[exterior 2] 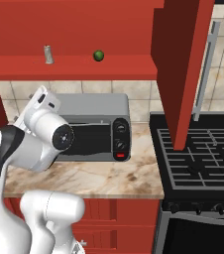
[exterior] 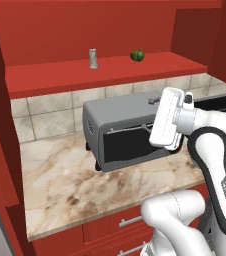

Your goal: Pick the candle and candle from the dining table and place them in the open cabinet. Close the cabinet after placing the objects.

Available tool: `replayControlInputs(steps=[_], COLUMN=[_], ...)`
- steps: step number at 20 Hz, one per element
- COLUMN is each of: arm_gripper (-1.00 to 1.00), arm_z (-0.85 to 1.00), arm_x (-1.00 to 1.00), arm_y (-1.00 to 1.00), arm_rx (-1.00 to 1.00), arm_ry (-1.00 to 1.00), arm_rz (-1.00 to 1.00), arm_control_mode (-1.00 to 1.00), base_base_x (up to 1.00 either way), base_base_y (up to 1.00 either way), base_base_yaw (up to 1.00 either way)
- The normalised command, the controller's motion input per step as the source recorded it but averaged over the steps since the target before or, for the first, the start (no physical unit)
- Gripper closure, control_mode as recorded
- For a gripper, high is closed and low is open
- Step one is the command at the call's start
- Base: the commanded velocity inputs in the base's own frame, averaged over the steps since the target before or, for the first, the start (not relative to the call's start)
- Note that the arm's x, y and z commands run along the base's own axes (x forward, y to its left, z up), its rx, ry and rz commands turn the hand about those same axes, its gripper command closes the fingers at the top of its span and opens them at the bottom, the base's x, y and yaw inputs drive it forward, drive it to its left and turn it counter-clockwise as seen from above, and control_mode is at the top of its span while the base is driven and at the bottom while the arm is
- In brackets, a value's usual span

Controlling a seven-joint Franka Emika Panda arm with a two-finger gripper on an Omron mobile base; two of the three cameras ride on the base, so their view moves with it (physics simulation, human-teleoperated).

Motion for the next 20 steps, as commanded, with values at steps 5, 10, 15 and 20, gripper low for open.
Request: replayControlInputs(steps=[5,10,15,20], arm_gripper=[-1.0,-1.0,-1.0,-1.0], arm_z=[-0.01,0.0,0.0,0.0], arm_x=[-0.03,-0.09,0.0,0.0], arm_y=[0.04,0.0,0.0,0.0], arm_rx=[0.0,0.0,0.0,0.0], arm_ry=[0.0,-0.03,0.0,0.0], arm_rz=[0.0,0.0,0.0,0.0], arm_control_mode=[-1.0,1.0,1.0,1.0], base_base_x=[0.0,-0.68,-0.95,-0.8], base_base_y=[0.0,-0.01,-0.09,-0.09], base_base_yaw=[0.0,-0.07,-0.3,-0.45])
